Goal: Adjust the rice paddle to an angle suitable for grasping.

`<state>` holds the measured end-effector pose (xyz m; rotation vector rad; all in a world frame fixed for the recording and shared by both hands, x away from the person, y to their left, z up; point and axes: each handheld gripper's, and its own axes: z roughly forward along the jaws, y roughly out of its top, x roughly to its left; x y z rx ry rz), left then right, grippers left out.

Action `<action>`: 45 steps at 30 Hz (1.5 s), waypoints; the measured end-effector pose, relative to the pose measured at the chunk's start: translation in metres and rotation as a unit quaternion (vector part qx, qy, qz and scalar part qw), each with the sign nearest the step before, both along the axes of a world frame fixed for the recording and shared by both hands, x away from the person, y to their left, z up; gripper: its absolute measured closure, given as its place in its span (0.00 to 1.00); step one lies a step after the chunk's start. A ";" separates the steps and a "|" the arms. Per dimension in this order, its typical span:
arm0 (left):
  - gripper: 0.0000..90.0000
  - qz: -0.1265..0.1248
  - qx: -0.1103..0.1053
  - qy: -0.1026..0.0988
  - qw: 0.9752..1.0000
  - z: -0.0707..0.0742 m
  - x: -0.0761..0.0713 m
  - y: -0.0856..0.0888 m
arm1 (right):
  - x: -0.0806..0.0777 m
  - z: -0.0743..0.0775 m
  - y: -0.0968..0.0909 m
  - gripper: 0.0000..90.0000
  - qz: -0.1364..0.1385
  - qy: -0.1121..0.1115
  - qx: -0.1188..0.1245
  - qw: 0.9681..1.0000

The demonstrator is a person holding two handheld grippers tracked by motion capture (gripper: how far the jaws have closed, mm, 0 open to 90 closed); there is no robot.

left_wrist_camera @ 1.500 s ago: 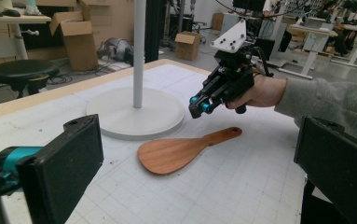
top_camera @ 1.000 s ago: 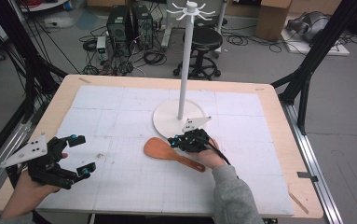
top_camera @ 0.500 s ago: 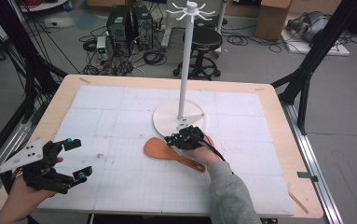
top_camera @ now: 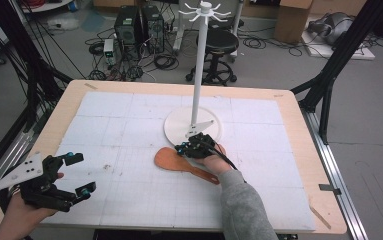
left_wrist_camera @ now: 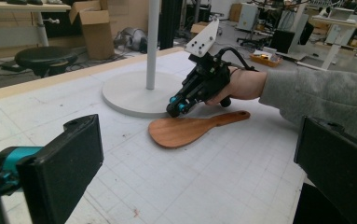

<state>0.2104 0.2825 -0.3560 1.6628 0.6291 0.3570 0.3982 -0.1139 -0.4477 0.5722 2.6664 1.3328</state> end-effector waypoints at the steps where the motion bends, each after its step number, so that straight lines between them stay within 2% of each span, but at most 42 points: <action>1: 0.02 0.001 0.001 0.000 1.000 0.000 0.000 0.000 | 0.001 -0.001 0.000 0.99 -0.002 -0.001 -0.001 1.000; 6: 0.02 0.002 0.003 0.003 1.000 -0.001 -0.002 0.002 | 0.002 -0.002 0.003 0.99 -0.002 0.000 -0.013 1.000; 7: 0.02 0.004 0.003 0.003 1.000 -0.001 -0.002 0.002 | 0.000 -0.002 0.005 0.99 -0.004 -0.001 -0.023 1.000; 14: 0.02 0.005 0.004 0.003 1.000 -0.001 -0.003 0.002 | -0.002 -0.002 0.008 0.99 0.003 0.012 -0.019 1.000; 16: 0.02 0.004 0.004 0.003 1.000 -0.001 -0.002 0.002 | -0.004 -0.002 0.010 0.99 0.020 0.015 -0.020 0.999; 18: 0.02 0.004 0.004 0.002 1.000 -0.001 -0.002 0.002 | -0.006 -0.002 0.012 0.99 0.025 0.016 -0.020 0.999; 20: 0.02 0.004 0.003 0.002 1.000 -0.001 -0.002 0.002 | -0.009 -0.001 0.015 0.99 0.040 0.008 -0.026 0.999; 23: 0.02 0.004 0.003 0.002 1.000 -0.001 -0.002 0.002 | -0.012 0.000 0.018 0.99 0.051 0.007 -0.032 0.998; 27: 0.02 0.003 0.003 0.002 1.000 -0.001 -0.001 0.001 | -0.019 0.002 0.024 0.99 0.075 0.001 -0.043 0.996; 28: 0.02 0.002 0.004 0.001 1.000 0.000 -0.001 0.001 | -0.021 0.002 0.027 0.99 0.089 0.002 -0.043 0.995; 30: 0.02 0.002 0.004 0.001 1.000 0.000 -0.001 0.001 | -0.023 0.002 0.028 0.99 0.089 0.005 -0.046 0.995; 32: 0.02 0.001 0.005 0.000 1.000 0.000 0.000 0.000 | -0.025 0.002 0.029 0.99 0.101 0.016 -0.041 0.994; 34: 0.02 -0.001 0.007 -0.003 1.000 0.001 0.000 -0.002 | -0.026 0.002 0.030 0.99 0.099 0.013 -0.042 0.994; 35: 0.02 -0.005 0.009 -0.005 1.000 0.001 0.000 -0.003 | -0.027 0.002 0.031 0.99 0.106 0.023 -0.039 0.993; 37: 0.02 -0.007 0.008 -0.005 1.000 0.002 0.001 -0.005 | -0.028 0.002 0.032 0.99 0.108 0.022 -0.038 0.993; 40: 0.02 -0.010 0.011 -0.005 1.000 0.002 0.002 -0.007 | -0.031 0.002 0.034 0.99 0.122 0.027 -0.041 0.991; 42: 0.02 -0.013 0.011 -0.004 1.000 0.001 0.004 -0.008 | -0.036 0.004 0.036 0.99 0.126 0.022 -0.050 0.991; 44: 0.02 -0.013 0.010 -0.004 1.000 0.001 0.004 -0.009 | -0.037 0.003 0.037 0.99 0.132 0.025 -0.047 0.990; 45: 0.02 -0.011 0.012 -0.005 1.000 0.001 0.005 -0.009 | -0.042 0.004 0.038 0.99 0.133 0.024 -0.048 0.990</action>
